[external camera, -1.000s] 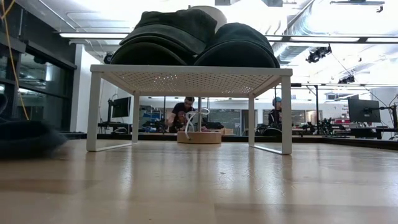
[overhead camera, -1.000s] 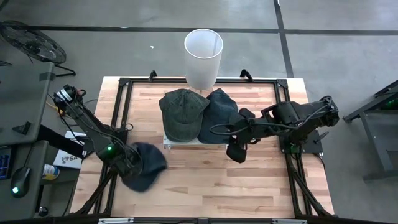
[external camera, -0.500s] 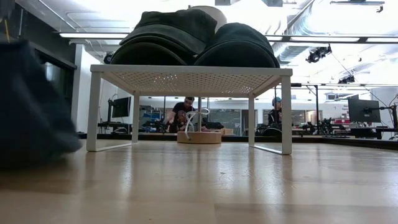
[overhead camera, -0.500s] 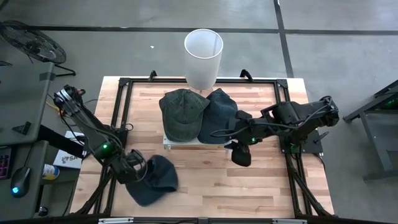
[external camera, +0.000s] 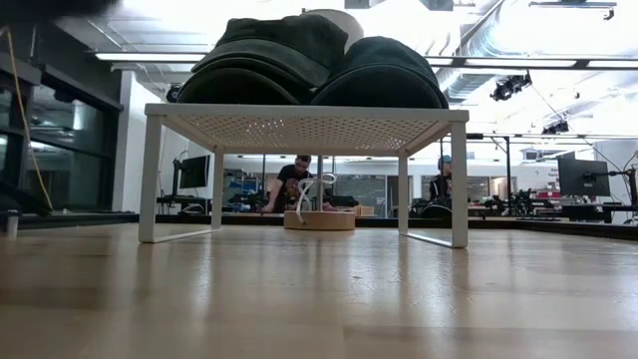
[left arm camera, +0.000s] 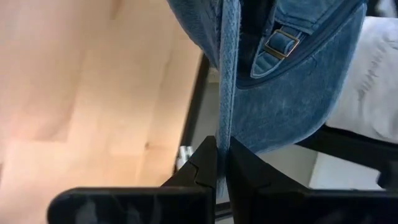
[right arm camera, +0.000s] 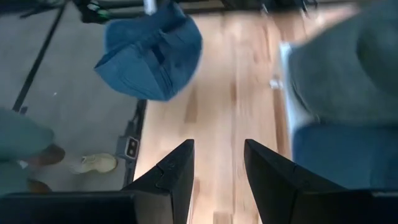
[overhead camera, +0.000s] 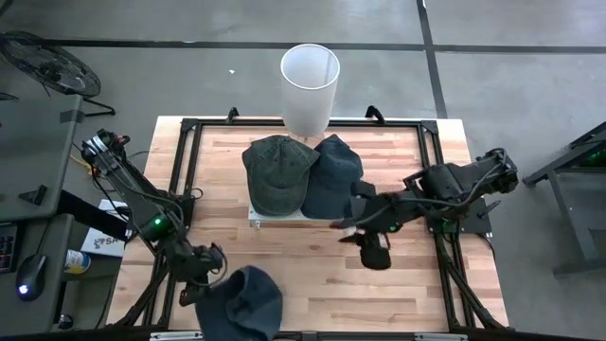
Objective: Pick & Place hat
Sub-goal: Stack the blue cap on the blue cap on the shelf
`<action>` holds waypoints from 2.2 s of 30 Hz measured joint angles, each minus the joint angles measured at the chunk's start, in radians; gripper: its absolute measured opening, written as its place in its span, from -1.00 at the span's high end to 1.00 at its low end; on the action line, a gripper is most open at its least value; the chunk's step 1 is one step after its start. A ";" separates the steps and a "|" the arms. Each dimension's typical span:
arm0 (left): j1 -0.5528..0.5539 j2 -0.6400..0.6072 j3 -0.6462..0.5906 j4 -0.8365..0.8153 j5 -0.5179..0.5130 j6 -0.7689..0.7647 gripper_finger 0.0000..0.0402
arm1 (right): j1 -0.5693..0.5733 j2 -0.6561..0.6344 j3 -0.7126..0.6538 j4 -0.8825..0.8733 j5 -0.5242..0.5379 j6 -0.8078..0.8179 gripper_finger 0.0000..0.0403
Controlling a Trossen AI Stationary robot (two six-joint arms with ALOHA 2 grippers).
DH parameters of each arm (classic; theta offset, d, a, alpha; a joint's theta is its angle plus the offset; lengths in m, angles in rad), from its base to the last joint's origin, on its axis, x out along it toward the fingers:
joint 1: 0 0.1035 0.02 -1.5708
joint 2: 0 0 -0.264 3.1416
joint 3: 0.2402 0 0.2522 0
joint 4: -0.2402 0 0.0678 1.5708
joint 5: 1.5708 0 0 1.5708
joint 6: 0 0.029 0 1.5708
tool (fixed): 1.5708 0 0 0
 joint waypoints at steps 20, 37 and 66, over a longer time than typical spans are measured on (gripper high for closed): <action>0.000 0.000 0.000 0.294 0.066 0.080 0.94 | 0.193 0.006 0.000 0.158 0.225 -0.185 0.34; 0.000 0.000 0.000 0.472 0.131 0.152 0.94 | 0.204 0.162 -0.001 0.315 0.218 -0.342 0.34; 0.100 0.000 0.000 0.662 0.160 0.277 0.94 | 0.291 0.238 -0.001 0.639 0.105 -0.742 0.34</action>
